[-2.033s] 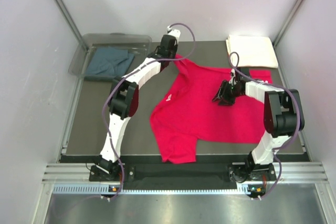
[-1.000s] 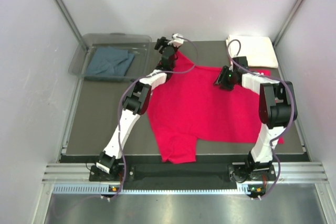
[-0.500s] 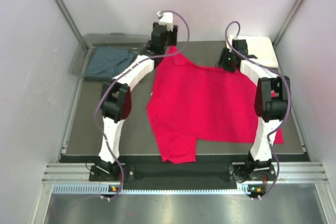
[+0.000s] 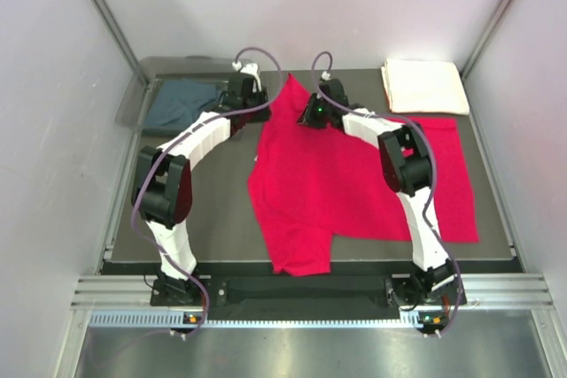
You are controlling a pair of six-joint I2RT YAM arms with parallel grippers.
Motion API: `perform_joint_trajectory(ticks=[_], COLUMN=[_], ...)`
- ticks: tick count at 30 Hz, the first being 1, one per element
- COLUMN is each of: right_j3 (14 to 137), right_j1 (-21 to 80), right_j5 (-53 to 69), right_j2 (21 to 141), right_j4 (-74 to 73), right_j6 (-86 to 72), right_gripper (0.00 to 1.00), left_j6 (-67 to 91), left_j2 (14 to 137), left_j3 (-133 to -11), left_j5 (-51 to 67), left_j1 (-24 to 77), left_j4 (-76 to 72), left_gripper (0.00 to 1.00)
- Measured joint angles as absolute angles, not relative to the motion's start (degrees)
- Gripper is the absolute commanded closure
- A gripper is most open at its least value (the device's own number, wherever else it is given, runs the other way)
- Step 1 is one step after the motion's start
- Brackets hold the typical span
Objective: Fold and stack the t-shirts
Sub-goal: Flatten the tshirt out
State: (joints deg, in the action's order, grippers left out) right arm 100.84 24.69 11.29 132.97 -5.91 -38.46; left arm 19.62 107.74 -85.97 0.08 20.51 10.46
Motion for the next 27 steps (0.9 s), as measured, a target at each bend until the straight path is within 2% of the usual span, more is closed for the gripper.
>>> perform_joint_trajectory(ticks=[17,27], right_j3=[114.74,124.27], right_j1=[25.17,21.69], right_j5=[11.25,9.87], right_j2=[146.02,152.16], right_j4=[1.23,2.00], right_j6=[-46.17,-48.27], right_gripper=[0.80,0.76], left_j6=[24.43,25.43], left_j2=[102.45,100.49], left_j3=[-70.00,-66.39], left_j5=[4.84,6.26], left_j1=[17.67,17.67], left_j4=[14.70,15.14], left_gripper=[0.64,0.64])
